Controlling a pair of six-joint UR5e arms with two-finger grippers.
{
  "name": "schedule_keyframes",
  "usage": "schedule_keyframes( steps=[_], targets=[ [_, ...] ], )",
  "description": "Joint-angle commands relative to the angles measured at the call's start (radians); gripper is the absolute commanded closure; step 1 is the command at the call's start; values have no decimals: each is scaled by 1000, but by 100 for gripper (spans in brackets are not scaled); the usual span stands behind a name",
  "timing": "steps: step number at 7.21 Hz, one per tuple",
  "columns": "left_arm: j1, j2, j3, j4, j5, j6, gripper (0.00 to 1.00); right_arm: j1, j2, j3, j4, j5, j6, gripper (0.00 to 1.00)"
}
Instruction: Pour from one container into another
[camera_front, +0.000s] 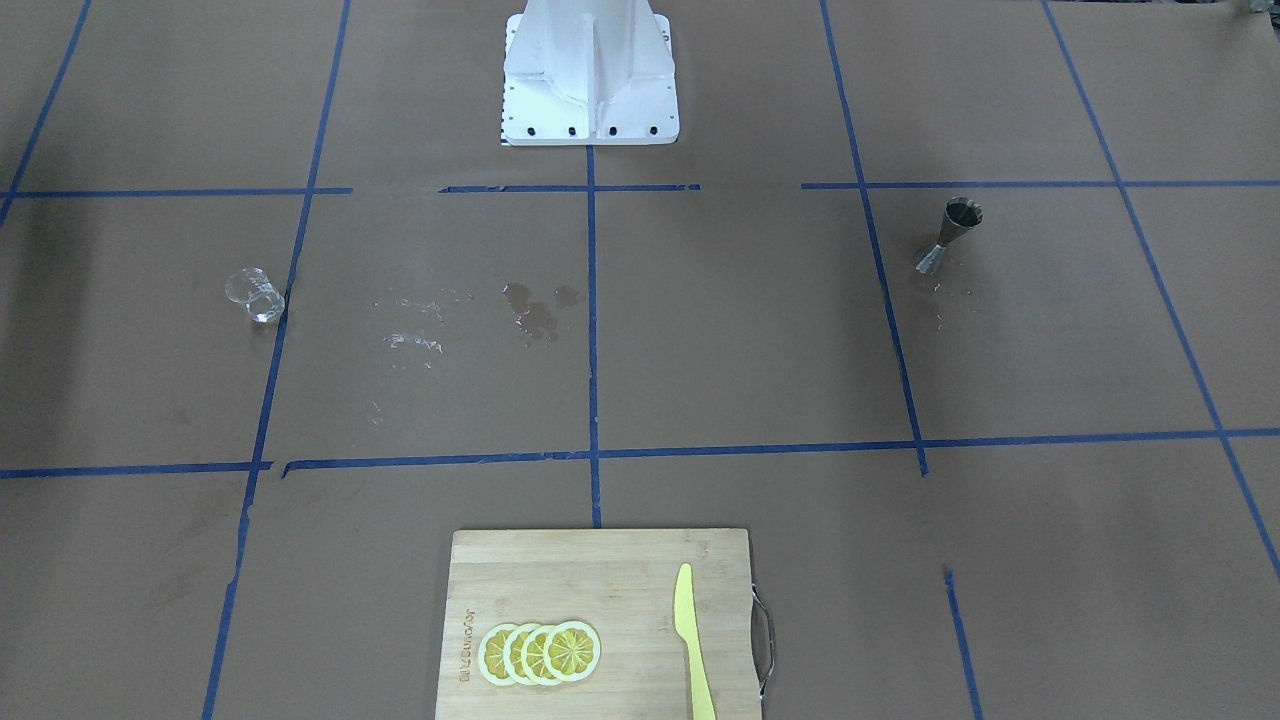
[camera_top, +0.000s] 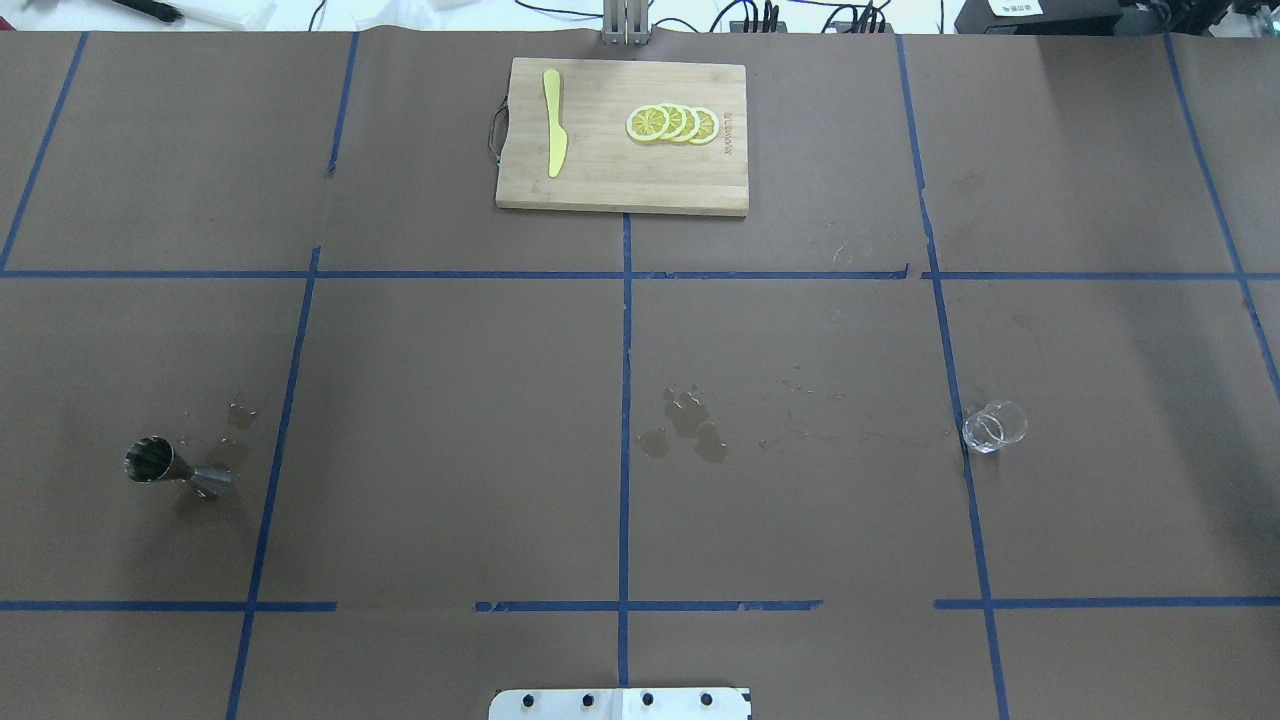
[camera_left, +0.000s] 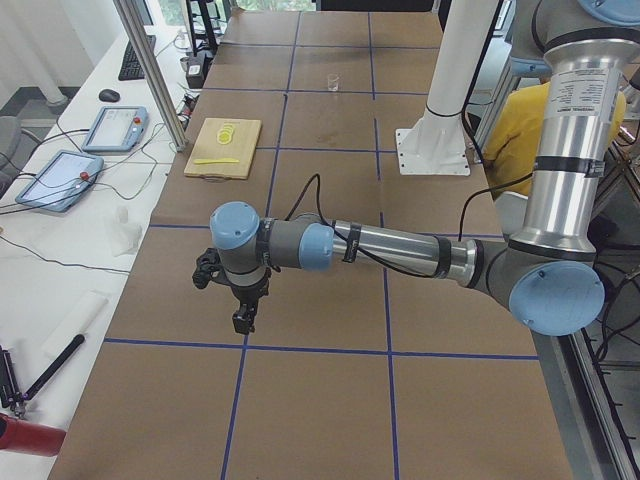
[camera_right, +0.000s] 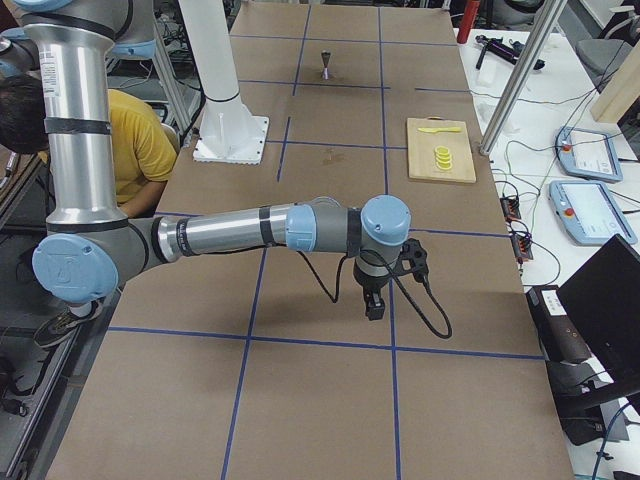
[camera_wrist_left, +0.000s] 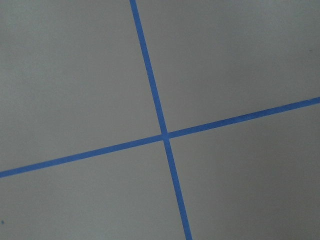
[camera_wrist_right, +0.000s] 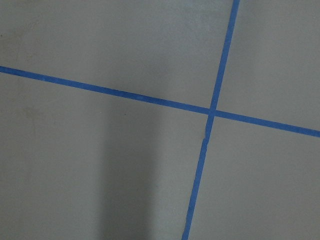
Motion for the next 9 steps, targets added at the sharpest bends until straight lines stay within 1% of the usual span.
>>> schedule_keyframes(
  steps=[1,2,3,4,5,6,8,9],
  targets=[
    [5,25,-6,-41,-4,1,0,11,-58,16,-3,3,-11,0],
    [1,50,-21,-88,-6,2,0,1,-72,10,23,1,1,0],
    [2,55,-3,-134,-47,4,0,-21,-87,9,48,1,2,0],
    [2,58,5,-174,-46,2,0,-21,-86,12,51,0,30,0],
    [2,52,17,-173,-50,1,0,-21,-86,16,66,1,39,0],
    [-4,59,-37,-170,-49,-1,0,-21,-86,16,77,3,44,0],
    [-17,64,-44,-170,-50,-4,0,-21,-50,-22,79,-2,38,0],
    [-24,90,-74,-193,-49,-1,0,-18,-61,-13,79,-3,33,0]
  ],
)
